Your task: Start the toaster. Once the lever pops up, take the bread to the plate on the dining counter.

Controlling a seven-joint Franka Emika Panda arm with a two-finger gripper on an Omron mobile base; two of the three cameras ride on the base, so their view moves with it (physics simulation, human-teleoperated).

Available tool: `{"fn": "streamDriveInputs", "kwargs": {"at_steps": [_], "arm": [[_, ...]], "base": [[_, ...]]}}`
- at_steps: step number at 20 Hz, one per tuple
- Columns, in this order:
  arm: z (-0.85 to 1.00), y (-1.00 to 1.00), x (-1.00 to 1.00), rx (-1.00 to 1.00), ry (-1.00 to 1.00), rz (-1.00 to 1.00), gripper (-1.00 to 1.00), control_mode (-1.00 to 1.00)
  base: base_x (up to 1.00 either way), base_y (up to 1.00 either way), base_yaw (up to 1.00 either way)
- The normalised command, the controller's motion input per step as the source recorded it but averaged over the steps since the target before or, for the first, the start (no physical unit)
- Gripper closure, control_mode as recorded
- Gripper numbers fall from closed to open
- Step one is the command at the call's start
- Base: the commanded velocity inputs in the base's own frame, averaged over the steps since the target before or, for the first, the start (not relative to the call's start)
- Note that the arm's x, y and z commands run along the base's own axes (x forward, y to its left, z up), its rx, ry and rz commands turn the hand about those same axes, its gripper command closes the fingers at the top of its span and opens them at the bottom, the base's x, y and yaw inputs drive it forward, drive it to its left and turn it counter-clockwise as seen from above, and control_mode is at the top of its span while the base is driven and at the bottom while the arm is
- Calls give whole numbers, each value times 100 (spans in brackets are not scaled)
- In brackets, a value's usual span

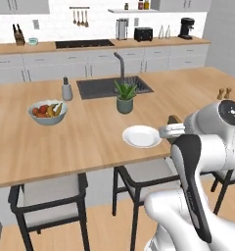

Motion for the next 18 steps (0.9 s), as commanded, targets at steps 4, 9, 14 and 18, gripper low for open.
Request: {"fn": "streamDriveInputs", "kwargs": {"at_steps": [4, 9, 14, 18], "arm": [[0, 0, 0, 0, 0, 0, 100, 100], [0, 0, 0, 0, 0, 0, 100, 100], [0, 0, 0, 0, 0, 0, 100, 100], [0, 0, 0, 0, 0, 0, 100, 100]], "base": [[38, 5, -1], [34, 0, 1], [41, 0, 3], [40, 0, 1]]}}
